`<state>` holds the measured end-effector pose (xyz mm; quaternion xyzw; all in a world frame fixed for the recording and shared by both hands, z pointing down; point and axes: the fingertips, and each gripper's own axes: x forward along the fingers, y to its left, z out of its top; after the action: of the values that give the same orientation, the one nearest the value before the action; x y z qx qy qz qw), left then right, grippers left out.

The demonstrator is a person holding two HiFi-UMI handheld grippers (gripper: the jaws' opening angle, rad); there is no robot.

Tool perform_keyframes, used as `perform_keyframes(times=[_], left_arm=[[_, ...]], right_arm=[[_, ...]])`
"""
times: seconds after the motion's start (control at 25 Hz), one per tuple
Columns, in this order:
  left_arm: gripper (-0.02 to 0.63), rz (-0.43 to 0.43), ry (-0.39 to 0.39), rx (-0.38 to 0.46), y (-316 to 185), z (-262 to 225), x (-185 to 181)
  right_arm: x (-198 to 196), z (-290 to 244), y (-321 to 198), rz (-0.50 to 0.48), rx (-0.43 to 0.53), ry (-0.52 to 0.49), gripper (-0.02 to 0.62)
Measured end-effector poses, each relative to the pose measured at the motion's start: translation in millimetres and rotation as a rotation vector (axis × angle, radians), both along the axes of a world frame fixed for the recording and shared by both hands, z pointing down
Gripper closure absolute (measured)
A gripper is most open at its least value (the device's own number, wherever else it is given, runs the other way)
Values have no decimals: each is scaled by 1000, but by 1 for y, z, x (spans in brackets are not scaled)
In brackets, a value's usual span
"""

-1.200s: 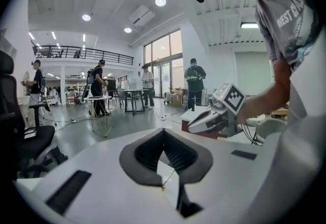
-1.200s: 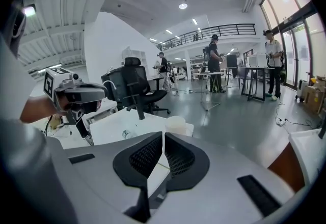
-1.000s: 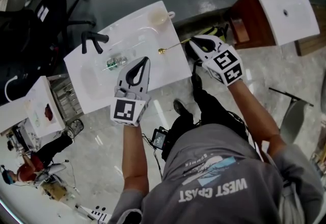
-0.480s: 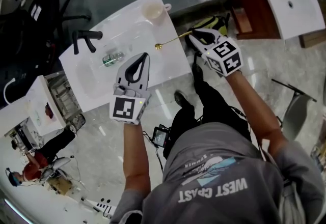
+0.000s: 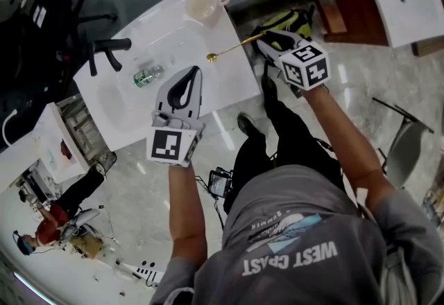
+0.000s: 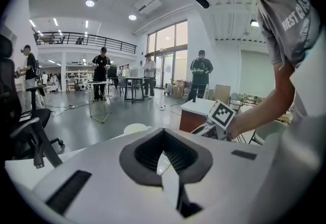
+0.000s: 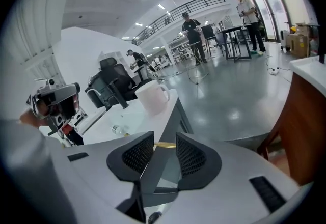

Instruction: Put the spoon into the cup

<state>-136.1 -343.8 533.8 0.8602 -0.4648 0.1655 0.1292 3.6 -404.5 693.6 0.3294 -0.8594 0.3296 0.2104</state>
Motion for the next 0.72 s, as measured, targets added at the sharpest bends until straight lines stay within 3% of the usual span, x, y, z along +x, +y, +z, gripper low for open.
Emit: perform_keyframes(times=[0.24, 0.72], left_arm=[[604, -2, -1, -33, -2, 16, -2], [604, -11, 5, -76, -5, 39, -3]], right_arm=[[0, 23, -5, 36, -64, -44, 434], [-13, 49, -8, 127, -263, -274, 411]])
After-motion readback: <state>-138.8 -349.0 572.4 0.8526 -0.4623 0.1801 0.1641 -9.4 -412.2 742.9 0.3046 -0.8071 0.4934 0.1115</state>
